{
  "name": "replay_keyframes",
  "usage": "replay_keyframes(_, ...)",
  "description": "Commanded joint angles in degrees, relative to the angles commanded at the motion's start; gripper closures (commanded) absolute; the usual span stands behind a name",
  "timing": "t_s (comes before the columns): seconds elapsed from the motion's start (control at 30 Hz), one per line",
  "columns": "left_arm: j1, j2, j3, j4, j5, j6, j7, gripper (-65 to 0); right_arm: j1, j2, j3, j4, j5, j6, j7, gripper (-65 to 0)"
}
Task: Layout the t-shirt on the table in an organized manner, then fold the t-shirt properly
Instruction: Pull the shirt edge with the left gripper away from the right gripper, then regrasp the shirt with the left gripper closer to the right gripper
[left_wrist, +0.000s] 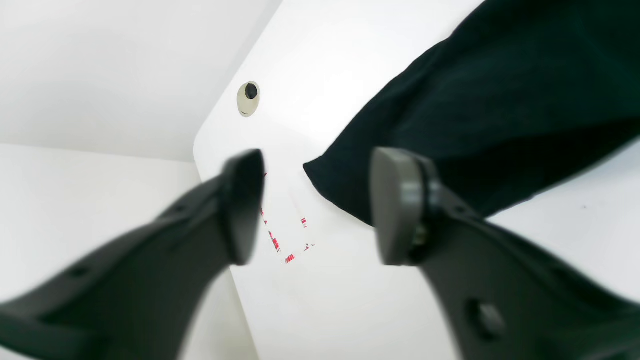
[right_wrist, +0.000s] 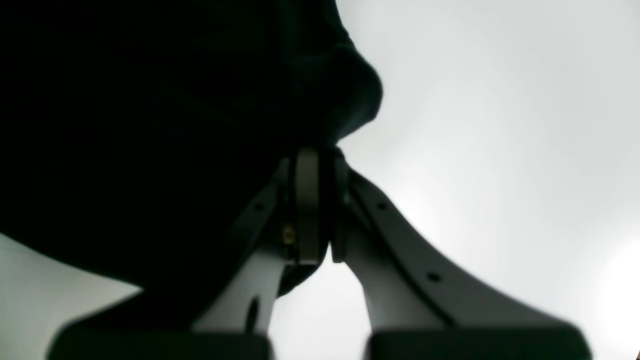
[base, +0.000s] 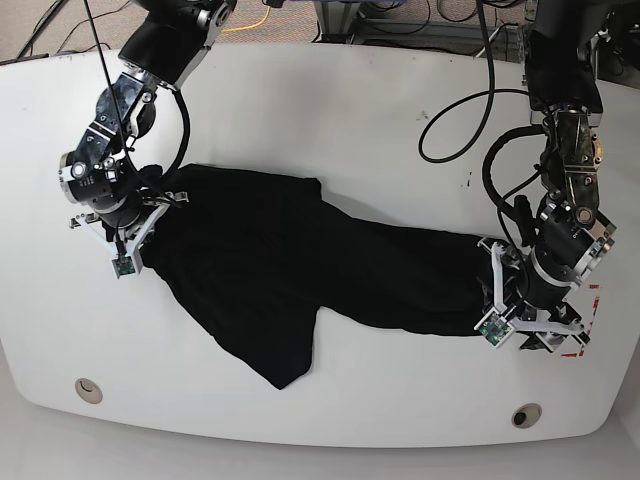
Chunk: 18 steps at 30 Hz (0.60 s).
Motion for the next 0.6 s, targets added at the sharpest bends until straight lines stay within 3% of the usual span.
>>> replay_keyframes(0.23,0.53,0.00,0.00,0.18,-0.09,0.00,0.18,-36.7,0.00,0.00,0.00,0.00,0.00,0.00,0.00,-2.4)
replay_keyframes(0.6,10.20,0.35,0.09,-1.41,-0.18,0.00,0.18,-36.7,0.00,0.00,0.00,-0.09,0.00,0.00,0.00,-2.4)
